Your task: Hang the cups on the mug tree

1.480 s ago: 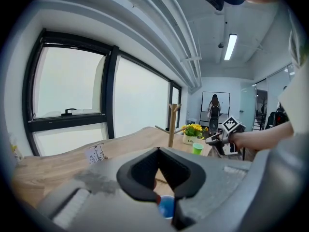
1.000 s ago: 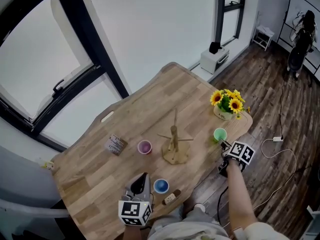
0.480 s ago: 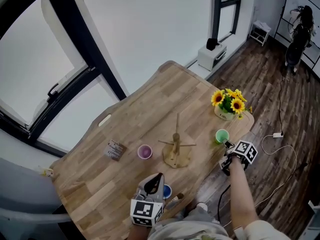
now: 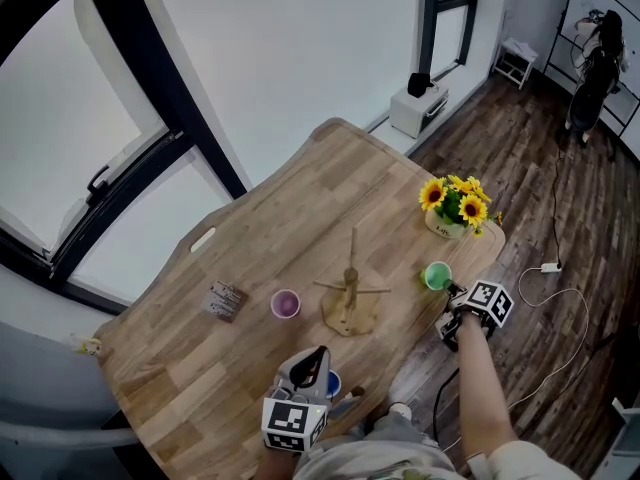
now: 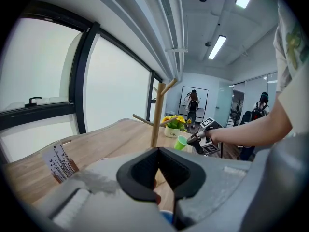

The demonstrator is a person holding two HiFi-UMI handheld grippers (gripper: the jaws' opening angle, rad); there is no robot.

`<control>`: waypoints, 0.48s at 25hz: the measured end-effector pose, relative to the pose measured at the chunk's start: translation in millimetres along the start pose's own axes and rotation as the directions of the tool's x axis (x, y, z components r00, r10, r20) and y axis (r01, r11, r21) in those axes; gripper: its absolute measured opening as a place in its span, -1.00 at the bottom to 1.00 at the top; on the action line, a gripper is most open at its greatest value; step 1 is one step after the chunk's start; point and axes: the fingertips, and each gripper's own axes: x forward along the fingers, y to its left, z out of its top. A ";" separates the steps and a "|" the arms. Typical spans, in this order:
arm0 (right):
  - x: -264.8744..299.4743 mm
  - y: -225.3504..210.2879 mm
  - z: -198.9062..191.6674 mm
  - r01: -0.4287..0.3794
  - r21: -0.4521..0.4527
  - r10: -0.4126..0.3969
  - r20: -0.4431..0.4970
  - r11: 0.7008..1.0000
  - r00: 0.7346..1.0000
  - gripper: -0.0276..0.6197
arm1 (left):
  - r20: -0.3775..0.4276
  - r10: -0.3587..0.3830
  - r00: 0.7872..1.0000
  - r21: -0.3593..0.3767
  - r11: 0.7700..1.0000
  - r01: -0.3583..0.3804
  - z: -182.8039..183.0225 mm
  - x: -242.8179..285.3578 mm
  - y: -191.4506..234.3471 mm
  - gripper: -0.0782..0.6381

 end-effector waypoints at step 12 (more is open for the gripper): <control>-9.2 19.9 10.5 -0.039 -0.049 0.039 -0.002 0.998 0.999 -0.85 | 0.003 0.010 1.000 -0.004 1.000 -0.010 -1.7 -6.7 6.4 -0.78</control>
